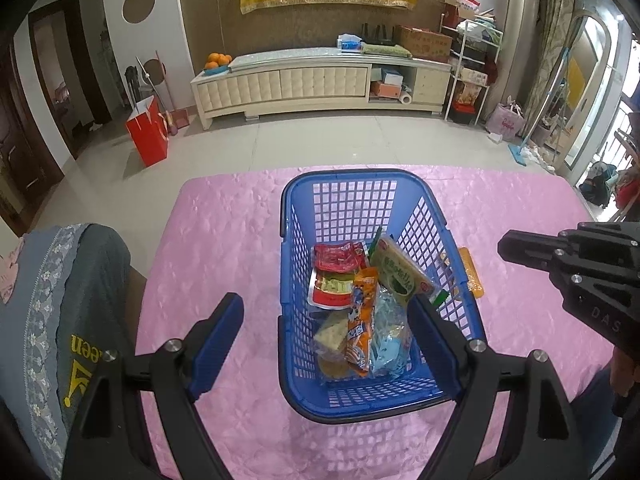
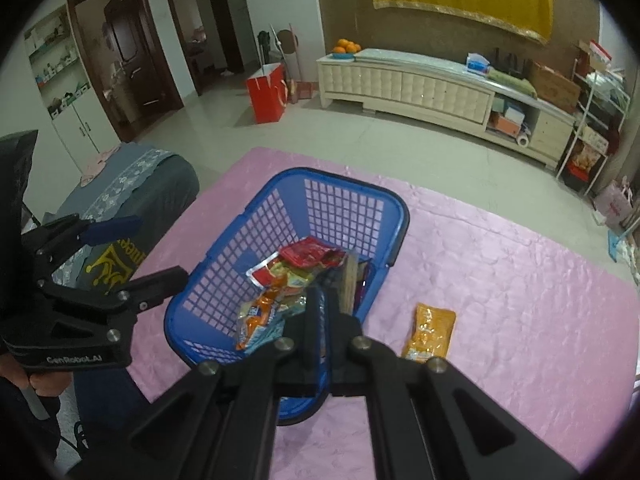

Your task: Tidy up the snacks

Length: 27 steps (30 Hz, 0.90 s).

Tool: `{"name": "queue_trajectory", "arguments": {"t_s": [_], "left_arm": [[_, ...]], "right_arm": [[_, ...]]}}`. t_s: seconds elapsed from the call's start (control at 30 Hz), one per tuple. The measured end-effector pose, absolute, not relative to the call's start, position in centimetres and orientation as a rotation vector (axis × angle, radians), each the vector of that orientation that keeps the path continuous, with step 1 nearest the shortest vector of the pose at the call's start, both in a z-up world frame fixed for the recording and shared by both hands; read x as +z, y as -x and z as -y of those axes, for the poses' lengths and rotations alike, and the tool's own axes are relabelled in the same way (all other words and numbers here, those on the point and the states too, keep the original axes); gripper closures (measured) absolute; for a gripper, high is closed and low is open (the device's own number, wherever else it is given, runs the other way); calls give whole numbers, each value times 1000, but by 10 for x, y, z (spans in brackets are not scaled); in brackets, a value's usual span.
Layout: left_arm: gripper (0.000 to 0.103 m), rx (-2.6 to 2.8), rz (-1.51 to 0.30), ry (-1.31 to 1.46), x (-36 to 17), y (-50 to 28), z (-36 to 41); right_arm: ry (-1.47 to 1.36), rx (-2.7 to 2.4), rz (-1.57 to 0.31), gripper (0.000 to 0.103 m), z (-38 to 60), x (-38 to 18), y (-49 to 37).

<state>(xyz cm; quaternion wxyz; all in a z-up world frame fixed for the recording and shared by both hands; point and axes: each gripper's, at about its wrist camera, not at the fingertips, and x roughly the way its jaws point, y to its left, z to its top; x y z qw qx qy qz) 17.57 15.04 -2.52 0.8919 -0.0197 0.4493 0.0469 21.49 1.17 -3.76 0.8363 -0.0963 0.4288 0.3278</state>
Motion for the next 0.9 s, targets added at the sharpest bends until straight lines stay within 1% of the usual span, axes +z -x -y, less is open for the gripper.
{"name": "queue_trajectory", "arguments": {"t_s": [0.03, 0.07, 0.1, 0.13, 0.2, 0.37, 0.43, 0.5, 0.67, 0.8, 0.9], "left_arm": [[21, 93, -935, 44, -26, -175, -151], [21, 90, -937, 48, -28, -177, -151], [21, 87, -938, 53, -30, -178, -151], [21, 85, -939, 56, -31, -179, -151], [21, 86, -948, 65, -37, -182, -152], [21, 83, -981, 68, -53, -194, -149], [21, 80, -993, 71, -58, -200, -148], [21, 73, -1002, 74, -64, -207, -146], [21, 63, -1024, 84, -78, -221, -141], [21, 54, -1043, 81, -88, -232, -138], [21, 48, -1056, 85, -96, -239, -136]], "right_arm": [[200, 690, -919, 79, -11, -41, -217], [199, 687, -925, 67, -10, -44, -219], [199, 689, -926, 42, -9, -45, -220], [201, 688, -921, 26, -9, -47, -220], [212, 670, -904, 22, -7, -49, -221], [206, 640, -943, 18, 0, -60, -235], [203, 620, -960, 12, 5, -66, -242], [192, 601, -986, 8, 11, -73, -249], [186, 556, -1033, 7, 24, -88, -265], [148, 500, -1064, 1, 39, -101, -281], [139, 476, -1093, 1, 45, -112, -290]]}}
